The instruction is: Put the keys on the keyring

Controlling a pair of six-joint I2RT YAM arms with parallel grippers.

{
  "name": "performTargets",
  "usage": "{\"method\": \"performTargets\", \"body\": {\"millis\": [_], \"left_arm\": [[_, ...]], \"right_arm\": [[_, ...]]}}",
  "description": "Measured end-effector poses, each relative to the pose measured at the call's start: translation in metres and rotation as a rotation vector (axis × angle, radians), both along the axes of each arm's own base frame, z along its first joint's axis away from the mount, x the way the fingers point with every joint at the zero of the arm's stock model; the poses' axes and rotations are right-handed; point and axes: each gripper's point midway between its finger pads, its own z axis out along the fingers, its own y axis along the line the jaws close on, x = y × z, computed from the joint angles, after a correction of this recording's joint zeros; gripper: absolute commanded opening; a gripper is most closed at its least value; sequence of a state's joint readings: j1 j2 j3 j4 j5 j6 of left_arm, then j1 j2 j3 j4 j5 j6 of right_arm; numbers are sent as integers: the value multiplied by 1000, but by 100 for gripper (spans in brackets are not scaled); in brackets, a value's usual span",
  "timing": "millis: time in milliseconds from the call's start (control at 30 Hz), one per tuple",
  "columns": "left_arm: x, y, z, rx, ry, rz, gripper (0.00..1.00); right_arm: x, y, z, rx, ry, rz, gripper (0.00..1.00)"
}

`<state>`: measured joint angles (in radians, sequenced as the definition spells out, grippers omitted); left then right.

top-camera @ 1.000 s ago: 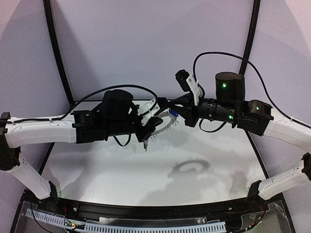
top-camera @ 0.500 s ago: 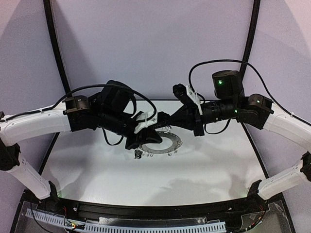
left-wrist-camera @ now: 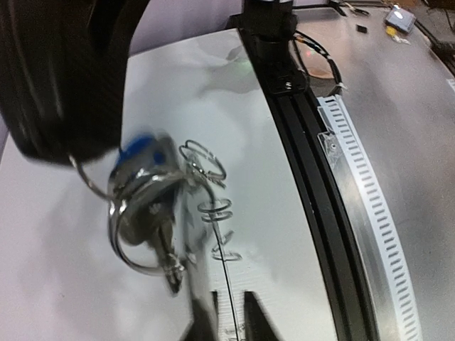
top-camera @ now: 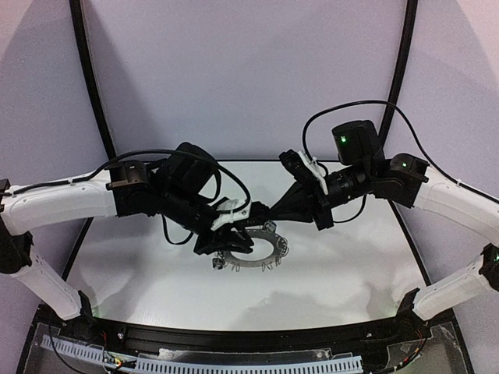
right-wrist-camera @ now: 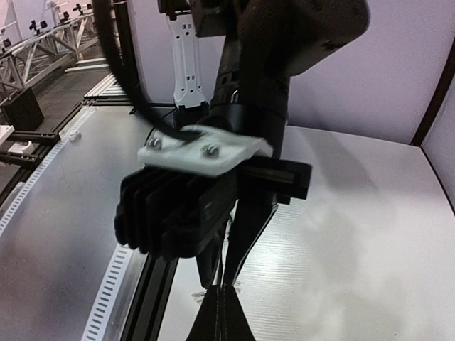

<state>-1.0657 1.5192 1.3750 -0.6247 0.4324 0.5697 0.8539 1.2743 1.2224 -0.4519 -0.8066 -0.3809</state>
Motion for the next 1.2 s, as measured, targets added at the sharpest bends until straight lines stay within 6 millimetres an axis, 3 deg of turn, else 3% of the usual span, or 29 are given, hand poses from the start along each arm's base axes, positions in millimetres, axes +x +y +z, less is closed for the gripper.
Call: {"method": "performTargets", "body": {"millis": [133, 333, 700, 1200], "left_arm": [[6, 0, -16, 15, 1, 55, 34], [30, -4, -17, -39, -57, 185, 41], [75, -7, 64, -356, -170, 462, 45], [97, -17, 84, -393, -185, 573, 34]], "right_arm": [[7, 2, 3, 29, 41, -41, 0], [18, 1, 13, 50, 69, -129, 0], [60, -3, 10, 31, 76, -392, 0], [89, -8, 14, 40, 31, -603, 0]]}}
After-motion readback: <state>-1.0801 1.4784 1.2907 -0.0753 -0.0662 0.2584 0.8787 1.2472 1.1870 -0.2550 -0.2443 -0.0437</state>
